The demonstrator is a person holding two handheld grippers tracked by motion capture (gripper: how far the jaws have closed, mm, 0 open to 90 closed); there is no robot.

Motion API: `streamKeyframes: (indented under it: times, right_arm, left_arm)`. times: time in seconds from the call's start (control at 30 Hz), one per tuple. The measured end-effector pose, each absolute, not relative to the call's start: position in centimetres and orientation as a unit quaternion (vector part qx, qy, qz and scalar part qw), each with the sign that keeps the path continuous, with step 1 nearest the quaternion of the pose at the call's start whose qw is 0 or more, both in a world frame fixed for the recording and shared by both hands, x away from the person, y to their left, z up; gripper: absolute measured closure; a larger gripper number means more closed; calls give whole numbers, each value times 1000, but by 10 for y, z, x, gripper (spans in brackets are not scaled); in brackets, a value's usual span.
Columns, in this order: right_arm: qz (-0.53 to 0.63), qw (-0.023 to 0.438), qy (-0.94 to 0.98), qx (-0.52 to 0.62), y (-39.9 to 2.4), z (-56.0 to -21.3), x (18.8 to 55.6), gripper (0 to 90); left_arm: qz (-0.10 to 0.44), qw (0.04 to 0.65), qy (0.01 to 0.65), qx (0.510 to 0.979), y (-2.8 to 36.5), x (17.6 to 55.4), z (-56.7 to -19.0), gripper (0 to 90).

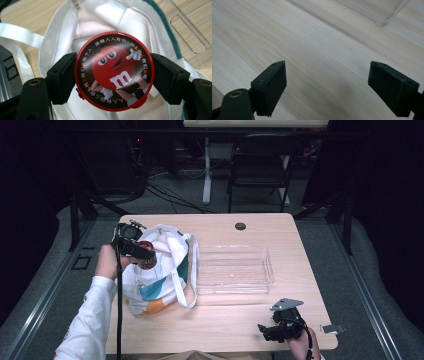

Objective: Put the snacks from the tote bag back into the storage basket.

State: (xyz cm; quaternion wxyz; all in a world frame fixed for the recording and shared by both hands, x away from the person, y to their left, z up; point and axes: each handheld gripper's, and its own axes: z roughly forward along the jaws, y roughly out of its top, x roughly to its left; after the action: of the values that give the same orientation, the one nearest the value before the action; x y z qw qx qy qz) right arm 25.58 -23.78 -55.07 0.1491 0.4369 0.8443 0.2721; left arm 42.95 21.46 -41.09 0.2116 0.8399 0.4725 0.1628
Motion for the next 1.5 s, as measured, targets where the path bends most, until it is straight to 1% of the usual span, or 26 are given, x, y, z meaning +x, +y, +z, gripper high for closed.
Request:
streamKeyframes:
  times: [0.57, 1.5]
  right_arm:
    - [271, 147, 845, 436, -237, -551, 256, 148]
    - [273, 147, 846, 434, -237, -551, 256, 147]
  left_arm:
    - [170, 227, 446, 849, 195, 428, -380, 260]
    - [166, 246, 410, 862, 164, 431, -364, 260]
